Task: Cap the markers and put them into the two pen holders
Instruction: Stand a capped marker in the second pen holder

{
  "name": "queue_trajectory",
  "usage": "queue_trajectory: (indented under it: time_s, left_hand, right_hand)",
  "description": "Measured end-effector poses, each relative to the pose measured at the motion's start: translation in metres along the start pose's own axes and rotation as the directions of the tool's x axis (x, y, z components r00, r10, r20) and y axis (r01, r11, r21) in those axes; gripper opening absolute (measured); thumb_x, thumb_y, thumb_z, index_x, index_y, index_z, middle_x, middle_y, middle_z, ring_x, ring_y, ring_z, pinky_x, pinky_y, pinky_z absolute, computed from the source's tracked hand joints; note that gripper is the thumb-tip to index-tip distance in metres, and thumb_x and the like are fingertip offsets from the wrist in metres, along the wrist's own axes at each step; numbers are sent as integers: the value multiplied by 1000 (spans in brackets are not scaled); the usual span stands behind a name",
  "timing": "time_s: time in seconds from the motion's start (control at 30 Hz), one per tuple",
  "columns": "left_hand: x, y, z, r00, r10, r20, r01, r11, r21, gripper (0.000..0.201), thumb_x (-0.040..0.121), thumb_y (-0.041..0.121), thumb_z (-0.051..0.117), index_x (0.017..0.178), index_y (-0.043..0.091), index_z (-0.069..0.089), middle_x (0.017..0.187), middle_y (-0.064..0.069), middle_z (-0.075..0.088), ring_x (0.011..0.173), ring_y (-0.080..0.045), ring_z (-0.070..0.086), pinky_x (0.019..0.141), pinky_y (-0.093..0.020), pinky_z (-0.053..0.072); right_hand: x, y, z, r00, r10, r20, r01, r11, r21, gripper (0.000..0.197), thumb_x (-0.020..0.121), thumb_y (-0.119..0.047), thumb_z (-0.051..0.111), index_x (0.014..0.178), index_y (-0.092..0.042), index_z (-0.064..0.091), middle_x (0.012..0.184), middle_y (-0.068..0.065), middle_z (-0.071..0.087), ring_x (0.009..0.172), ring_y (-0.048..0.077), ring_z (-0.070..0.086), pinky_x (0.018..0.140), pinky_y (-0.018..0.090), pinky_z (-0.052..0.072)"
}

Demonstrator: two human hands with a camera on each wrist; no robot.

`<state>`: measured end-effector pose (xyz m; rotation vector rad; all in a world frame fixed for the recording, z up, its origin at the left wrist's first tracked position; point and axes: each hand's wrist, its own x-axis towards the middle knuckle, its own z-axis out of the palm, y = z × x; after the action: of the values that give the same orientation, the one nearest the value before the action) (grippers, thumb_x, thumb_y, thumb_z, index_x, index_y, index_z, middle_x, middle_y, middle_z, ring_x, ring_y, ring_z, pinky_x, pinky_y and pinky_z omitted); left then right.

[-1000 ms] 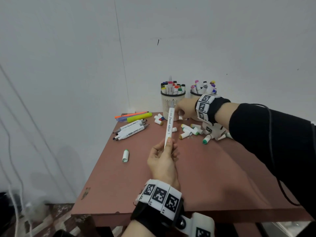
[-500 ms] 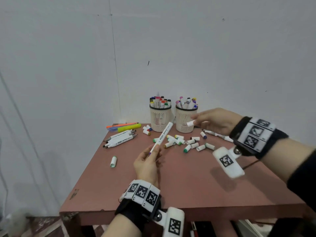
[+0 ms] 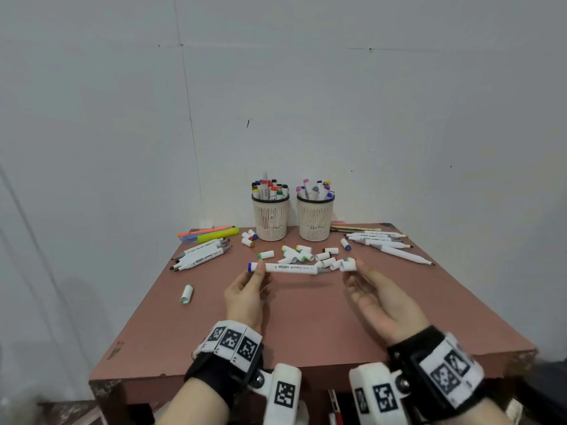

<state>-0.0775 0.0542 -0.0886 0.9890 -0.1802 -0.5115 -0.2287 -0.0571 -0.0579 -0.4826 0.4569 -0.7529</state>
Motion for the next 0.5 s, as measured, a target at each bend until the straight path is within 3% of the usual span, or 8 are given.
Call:
queue_trajectory:
  time_s: [0.17, 0.37, 0.5]
  left_hand:
    - [4, -3, -2, 999, 11, 34, -11, 1000, 4, 10, 88, 14, 63, 86, 4, 64, 79, -7, 63, 71, -14, 60, 62, -16, 52]
    - [6, -5, -4, 999, 36, 39, -36, 999, -16, 9, 88, 13, 63, 86, 4, 64, 76, -7, 63, 70, -14, 60, 59, -15, 52]
    - [7, -7, -5, 998, 42, 56, -42, 999, -6, 9, 86, 13, 64, 84, 4, 65, 69, -4, 66, 62, -9, 64, 58, -14, 53]
  right_hand:
    - [6, 19, -17, 996, -93, -9, 93, 993, 73, 7, 87, -6, 58, 90, -6, 64, 75, 6, 68, 77, 14, 57, 58, 17, 55]
    - [12, 22, -23, 979, -201, -28, 202, 978, 48, 13, 88, -1, 56, 95, -9, 63, 86, 5, 65, 74, 11, 57, 62, 17, 54]
    - [13, 23, -25, 975, -216, -58, 219, 975, 43, 13, 88, 3, 55, 90, -7, 63, 73, 3, 67, 70, 11, 56, 57, 14, 53]
